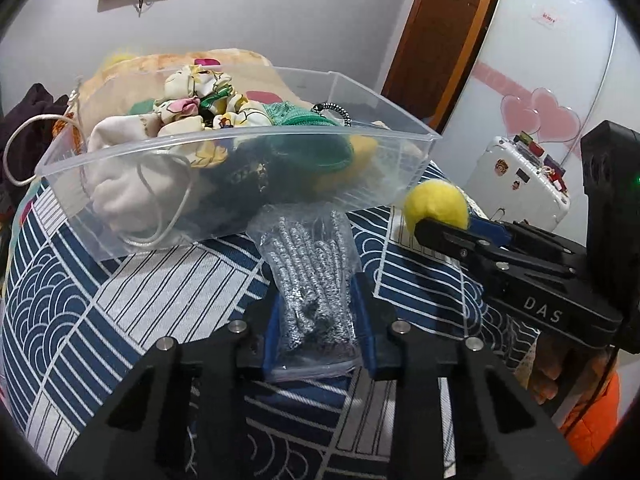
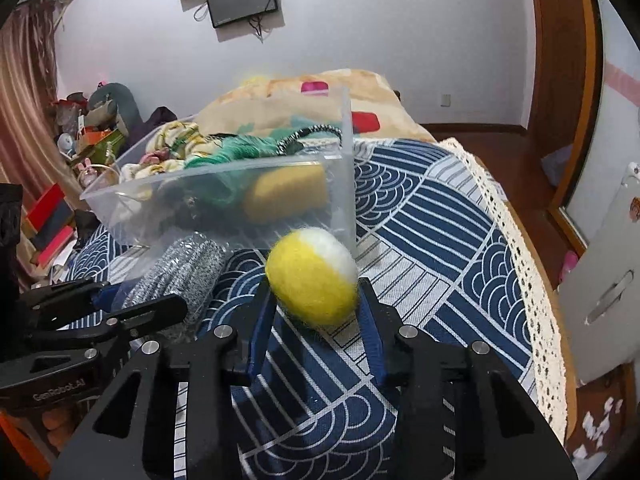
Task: Organize soft objects
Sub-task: 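Grasp the bagged silver scrubber with the left tool while the right tool grasps the felt ball, then drop the scrubber bag into the box with the left tool while the right drops the felt ball in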
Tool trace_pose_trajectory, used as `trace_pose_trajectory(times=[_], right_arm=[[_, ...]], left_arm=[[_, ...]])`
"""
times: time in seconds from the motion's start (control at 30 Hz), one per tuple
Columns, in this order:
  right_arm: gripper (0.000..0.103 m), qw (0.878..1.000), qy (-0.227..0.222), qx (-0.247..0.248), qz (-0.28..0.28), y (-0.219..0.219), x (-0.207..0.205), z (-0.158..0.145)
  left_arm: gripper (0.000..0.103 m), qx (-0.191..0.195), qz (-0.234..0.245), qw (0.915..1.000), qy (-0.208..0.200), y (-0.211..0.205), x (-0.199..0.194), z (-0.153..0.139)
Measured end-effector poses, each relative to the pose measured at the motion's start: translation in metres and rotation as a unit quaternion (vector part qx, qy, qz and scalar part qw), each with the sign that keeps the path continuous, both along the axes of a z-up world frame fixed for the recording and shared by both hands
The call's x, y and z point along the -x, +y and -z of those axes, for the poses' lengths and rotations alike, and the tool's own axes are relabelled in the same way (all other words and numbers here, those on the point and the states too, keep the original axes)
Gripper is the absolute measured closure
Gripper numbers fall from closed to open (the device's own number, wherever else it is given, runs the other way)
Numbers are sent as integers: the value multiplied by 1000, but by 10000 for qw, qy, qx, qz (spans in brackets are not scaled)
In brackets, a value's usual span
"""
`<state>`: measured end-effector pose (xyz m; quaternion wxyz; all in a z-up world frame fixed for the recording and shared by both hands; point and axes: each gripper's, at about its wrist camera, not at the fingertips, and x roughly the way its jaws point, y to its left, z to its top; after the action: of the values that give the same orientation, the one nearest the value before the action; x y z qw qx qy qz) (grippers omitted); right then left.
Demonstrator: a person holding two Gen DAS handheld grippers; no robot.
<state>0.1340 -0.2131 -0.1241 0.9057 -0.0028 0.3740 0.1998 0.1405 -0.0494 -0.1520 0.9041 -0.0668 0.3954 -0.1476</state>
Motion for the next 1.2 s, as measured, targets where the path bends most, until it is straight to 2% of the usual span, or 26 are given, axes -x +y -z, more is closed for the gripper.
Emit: trace_pose_trajectory(times=[0.17, 0.57, 0.73, 0.93, 1.2], right_arm=[[66, 9998, -188, 15, -94, 4, 8, -11], [66, 9973, -703, -38, -225, 13, 20, -44], [66, 9950, -954, -103, -283, 22, 20, -61], [66, 9901, -1375, -151, -257, 33, 10, -81], [66, 9889, -1474, -102, -150, 46, -13, -82]], left_arm=[[72, 72, -72, 9998, -142, 7, 12, -12], [72, 122, -448, 9957, -807, 42, 36, -58], [72, 12, -618, 9914, -1154, 54, 29, -83], [72, -51, -736, 9871, -1420, 57, 12, -98], [72, -93, -778, 9877, -1353, 54, -23, -93]])
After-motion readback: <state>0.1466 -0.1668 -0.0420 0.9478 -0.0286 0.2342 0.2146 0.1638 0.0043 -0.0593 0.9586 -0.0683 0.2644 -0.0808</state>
